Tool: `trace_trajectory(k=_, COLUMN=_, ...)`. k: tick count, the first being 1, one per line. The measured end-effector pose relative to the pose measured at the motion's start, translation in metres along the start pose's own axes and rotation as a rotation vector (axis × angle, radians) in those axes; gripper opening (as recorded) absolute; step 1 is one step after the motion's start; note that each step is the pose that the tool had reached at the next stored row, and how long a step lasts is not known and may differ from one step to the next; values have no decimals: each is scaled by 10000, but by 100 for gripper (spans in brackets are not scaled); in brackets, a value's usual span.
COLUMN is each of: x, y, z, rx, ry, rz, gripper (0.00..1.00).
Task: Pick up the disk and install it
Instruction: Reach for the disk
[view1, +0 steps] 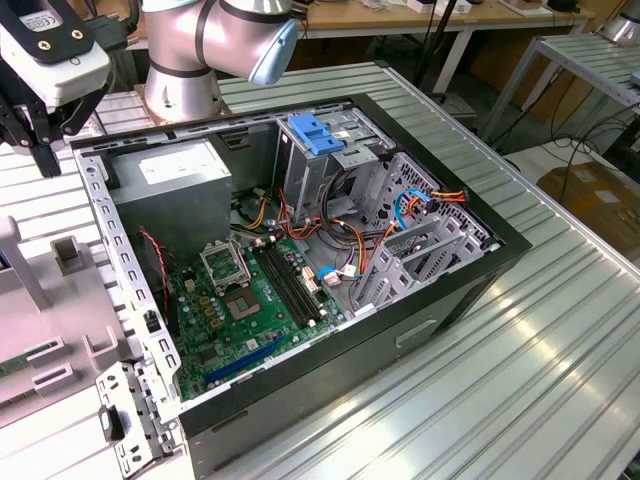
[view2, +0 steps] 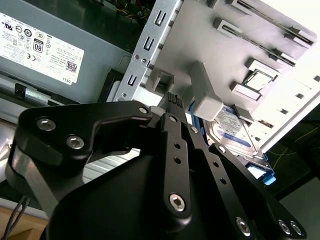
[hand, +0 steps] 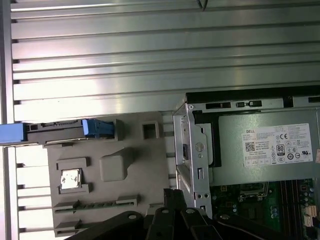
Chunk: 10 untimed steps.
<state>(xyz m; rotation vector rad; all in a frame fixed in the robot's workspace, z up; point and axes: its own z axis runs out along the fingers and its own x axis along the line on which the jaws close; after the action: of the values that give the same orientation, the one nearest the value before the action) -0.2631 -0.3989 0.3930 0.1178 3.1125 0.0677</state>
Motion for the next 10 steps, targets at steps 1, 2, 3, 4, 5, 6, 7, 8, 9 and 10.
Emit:
trace_trajectory(k=1, x=1, y=0, z=1, rx=0, ry=0, rz=1, gripper=11)
trace_trajectory(k=2, x=3, y=0, z=1, rx=0, ry=-1, rz=1, gripper=11)
trace_trajectory(k=3, x=4, y=-1, z=1, rx=0, ry=0, rz=1, gripper=11)
trace_trajectory(k=4, x=5, y=-1, z=2, rx=0, ry=0, rz=1, gripper=11)
trace_trajectory(k=5, x=7, y=-1, z=3, rx=-1, ry=-1, rz=1, gripper=11)
trace_trajectory(k=6, x=8, y=-1, z=3, rx=0, ry=-1, rz=1, gripper=11)
trace_trajectory(k=7, x=9, y=-1, z=3, rx=0, ry=0, rz=1, gripper=11)
trace_trajectory(k=8, x=9, y=-1, z=3, rx=1, ry=1, rz=1, gripper=11)
trace_trajectory(k=9, x=10, y=-1, z=4, rx=0, ry=0, rz=1, gripper=11)
trace_trajectory(k=10, x=10, y=-1, z=4, rx=0, ry=0, rz=1, gripper=11)
